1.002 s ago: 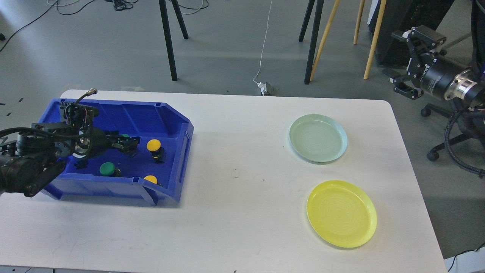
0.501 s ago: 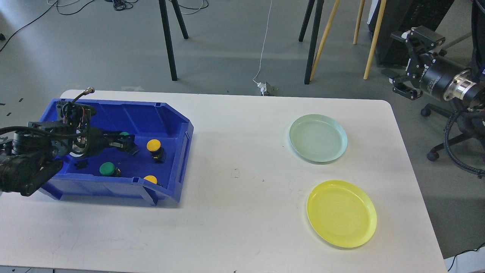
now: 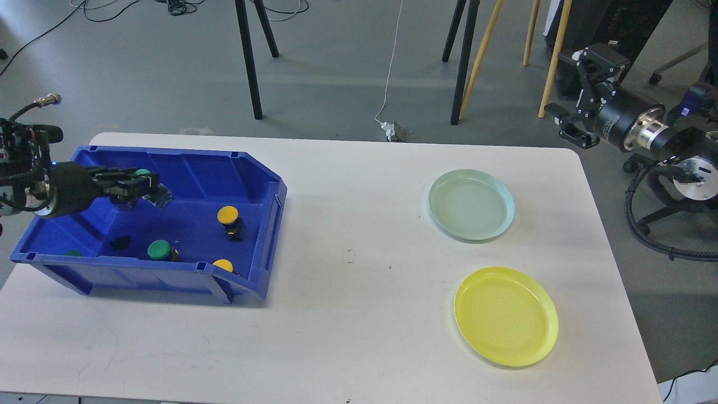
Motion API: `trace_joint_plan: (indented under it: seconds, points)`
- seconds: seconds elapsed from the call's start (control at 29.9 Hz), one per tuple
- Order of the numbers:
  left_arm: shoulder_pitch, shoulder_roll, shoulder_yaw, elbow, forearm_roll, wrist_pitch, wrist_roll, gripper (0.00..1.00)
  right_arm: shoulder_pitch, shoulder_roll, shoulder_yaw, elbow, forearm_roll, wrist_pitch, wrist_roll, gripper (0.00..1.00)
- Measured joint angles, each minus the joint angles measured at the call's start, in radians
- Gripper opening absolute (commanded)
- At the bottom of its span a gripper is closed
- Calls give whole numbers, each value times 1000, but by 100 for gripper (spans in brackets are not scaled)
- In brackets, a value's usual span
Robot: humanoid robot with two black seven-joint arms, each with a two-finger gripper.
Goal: Pass button and place on color plate
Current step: 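Lift the button with the left gripper and raise it above the table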
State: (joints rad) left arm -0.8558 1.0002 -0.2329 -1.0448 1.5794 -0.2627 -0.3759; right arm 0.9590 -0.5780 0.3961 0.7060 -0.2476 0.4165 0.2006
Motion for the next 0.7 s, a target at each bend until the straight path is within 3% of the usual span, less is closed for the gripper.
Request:
trace_joint_plan:
  seconds: [0.2, 0.33, 0.5, 0.7]
  points:
    - [-52, 48, -165, -93, -152, -127, 3, 32, 5, 44, 5, 10, 2, 1, 61, 99]
    - [-114, 7, -256, -97, -280, -212, 25, 33, 6, 78, 31, 11, 3, -6, 71, 99]
    - [-195, -96, -267, -94, -380, -226, 57, 34, -7, 106, 77, 17, 4, -2, 95, 99]
    - [-268, -241, -267, -65, -480, -226, 88, 34, -7, 152, 82, 51, 5, -2, 188, 99]
